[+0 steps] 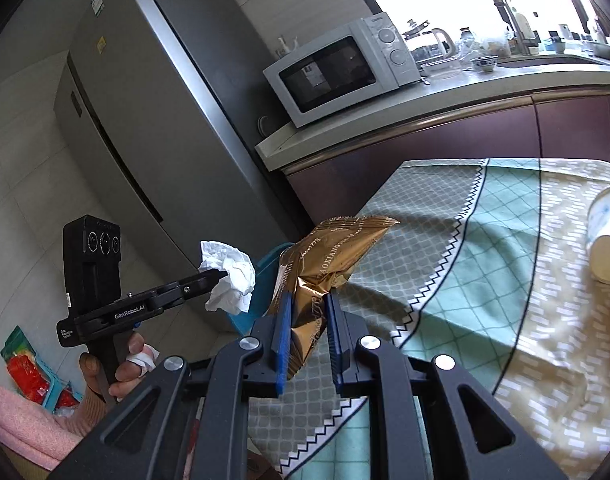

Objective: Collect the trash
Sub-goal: 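Carry tissue and gold wrapper over the teal bin and open both grippers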

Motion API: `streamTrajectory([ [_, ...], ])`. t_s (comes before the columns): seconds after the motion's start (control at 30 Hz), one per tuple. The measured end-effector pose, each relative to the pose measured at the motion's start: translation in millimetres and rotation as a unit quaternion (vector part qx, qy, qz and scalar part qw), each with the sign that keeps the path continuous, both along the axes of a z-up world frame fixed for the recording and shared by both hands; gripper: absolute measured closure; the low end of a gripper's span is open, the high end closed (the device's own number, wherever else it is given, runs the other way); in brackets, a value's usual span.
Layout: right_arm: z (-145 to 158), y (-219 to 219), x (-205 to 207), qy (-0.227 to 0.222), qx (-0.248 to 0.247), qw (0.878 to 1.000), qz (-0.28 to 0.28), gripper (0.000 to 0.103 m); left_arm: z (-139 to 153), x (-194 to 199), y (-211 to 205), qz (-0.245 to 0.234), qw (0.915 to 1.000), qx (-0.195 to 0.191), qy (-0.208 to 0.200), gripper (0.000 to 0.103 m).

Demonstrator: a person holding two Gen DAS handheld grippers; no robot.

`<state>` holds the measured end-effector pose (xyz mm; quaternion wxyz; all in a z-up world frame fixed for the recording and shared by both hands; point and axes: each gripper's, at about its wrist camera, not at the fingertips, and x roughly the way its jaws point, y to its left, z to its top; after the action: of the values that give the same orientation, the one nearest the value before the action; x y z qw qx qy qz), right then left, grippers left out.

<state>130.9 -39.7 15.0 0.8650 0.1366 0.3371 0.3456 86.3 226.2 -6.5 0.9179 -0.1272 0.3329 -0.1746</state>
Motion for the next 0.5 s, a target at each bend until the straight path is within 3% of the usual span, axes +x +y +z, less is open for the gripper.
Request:
streamTrajectory([
  [0.5,1,85,37,0.002,-0.035,0.996,0.08,0.088,-11,15,74,0.083,0.9965,0.007,0.008,0.09],
])
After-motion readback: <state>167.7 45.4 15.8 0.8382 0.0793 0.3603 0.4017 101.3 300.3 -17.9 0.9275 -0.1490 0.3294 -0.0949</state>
